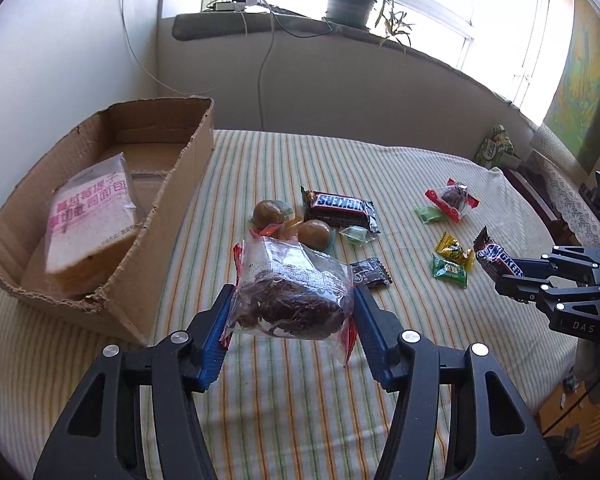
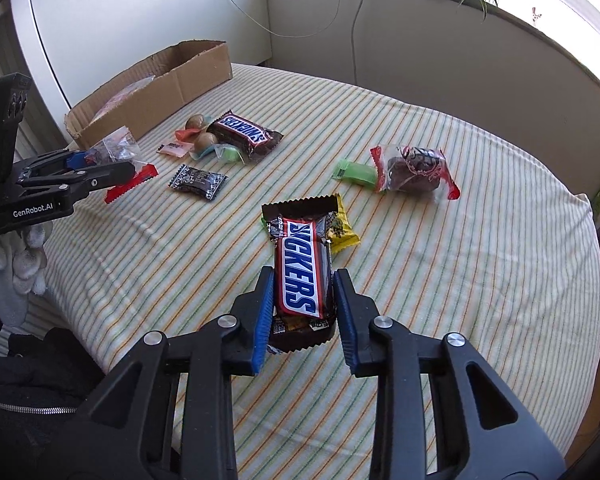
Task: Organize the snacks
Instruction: 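Lower the Snickers bar into the box with the right gripper while the left gripper drops the cookie bag there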
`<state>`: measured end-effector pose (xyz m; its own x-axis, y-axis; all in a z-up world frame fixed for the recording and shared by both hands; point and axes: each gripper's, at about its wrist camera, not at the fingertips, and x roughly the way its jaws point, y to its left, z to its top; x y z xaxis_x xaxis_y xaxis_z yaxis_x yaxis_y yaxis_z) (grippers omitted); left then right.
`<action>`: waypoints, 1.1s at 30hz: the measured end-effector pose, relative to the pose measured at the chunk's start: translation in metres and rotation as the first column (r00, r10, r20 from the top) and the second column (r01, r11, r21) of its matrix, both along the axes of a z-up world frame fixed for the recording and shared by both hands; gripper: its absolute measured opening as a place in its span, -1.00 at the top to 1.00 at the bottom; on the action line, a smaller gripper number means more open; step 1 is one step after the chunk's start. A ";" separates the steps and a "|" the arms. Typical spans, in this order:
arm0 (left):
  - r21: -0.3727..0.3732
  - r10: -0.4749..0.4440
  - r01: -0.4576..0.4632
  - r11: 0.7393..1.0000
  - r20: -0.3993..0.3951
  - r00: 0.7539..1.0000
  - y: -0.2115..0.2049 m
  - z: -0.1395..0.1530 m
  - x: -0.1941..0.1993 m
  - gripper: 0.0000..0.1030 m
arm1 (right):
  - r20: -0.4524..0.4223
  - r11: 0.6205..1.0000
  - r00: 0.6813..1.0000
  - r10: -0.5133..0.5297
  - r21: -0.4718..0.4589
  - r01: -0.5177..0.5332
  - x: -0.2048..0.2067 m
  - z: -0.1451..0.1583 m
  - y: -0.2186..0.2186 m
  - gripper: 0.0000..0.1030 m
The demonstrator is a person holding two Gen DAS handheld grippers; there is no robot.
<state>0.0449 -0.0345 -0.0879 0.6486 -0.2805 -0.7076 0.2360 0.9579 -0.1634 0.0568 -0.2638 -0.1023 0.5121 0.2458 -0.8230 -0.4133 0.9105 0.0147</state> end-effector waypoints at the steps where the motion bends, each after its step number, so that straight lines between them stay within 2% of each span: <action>1: -0.001 0.003 -0.003 1.000 0.008 1.000 0.002 0.003 0.000 -0.11 | 0.007 1.000 1.000 0.002 0.003 -0.002 0.002 0.003 0.002 0.41; 8: -0.001 0.048 -0.048 0.999 0.060 0.997 0.028 0.025 0.001 -0.11 | 0.051 0.998 0.998 0.032 0.045 -0.034 0.022 0.026 0.032 0.41; 17: 0.005 0.153 -0.154 0.988 0.099 0.983 0.076 0.038 0.006 -0.10 | 0.106 0.991 0.988 0.110 0.066 -0.117 0.056 0.054 0.095 0.41; 26: 0.005 0.248 -0.250 0.968 0.106 0.963 0.121 0.041 0.009 -0.10 | 0.130 0.980 0.974 0.186 0.053 -0.194 0.092 0.065 0.159 0.41; 33: 0.012 0.293 -0.295 0.955 0.097 0.951 0.144 0.037 0.014 -0.10 | 0.124 0.970 0.964 0.236 0.028 -0.241 0.115 0.057 0.211 0.41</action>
